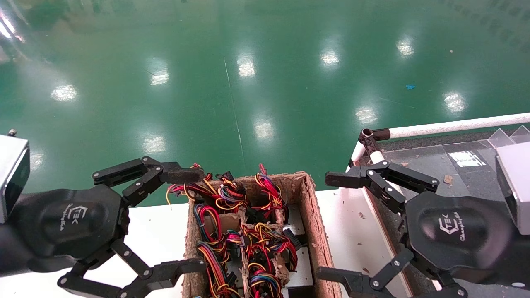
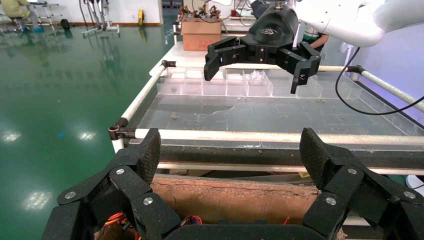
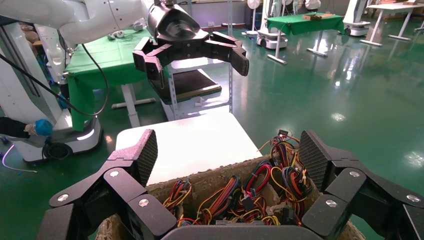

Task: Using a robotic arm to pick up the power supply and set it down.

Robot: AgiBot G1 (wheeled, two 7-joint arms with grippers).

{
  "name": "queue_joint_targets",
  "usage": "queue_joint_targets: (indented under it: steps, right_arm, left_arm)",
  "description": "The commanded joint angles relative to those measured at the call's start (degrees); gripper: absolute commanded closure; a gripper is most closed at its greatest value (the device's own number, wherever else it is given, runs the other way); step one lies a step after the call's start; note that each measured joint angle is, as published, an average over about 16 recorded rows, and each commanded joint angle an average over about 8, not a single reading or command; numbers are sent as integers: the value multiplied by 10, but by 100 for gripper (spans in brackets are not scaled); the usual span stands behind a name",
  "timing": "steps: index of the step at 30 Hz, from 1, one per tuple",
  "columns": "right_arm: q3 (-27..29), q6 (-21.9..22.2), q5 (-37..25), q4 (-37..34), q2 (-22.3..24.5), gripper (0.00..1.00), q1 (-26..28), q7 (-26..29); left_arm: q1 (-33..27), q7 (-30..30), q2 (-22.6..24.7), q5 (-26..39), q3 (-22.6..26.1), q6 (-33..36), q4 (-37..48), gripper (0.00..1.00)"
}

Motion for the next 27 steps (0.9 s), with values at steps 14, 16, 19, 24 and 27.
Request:
queue_joint_targets:
  steps: [14,16,19,24,27]
  right_arm:
    - [0,0,0,0,0,0,0,0]
    - [0,0,0,0,0,0,0,0]
    - [0,0,0,0,0,0,0,0]
    - [0,0,0,0,0,0,0,0]
    - [0,0,0,0,0,0,0,0]
  left_arm:
    - [0,0,0,0,0,0,0,100]
    - [0,0,0,0,0,0,0,100]
    - [0,0,0,0,0,0,0,100]
    - [0,0,0,0,0,0,0,100]
    - [0,0,0,0,0,0,0,100]
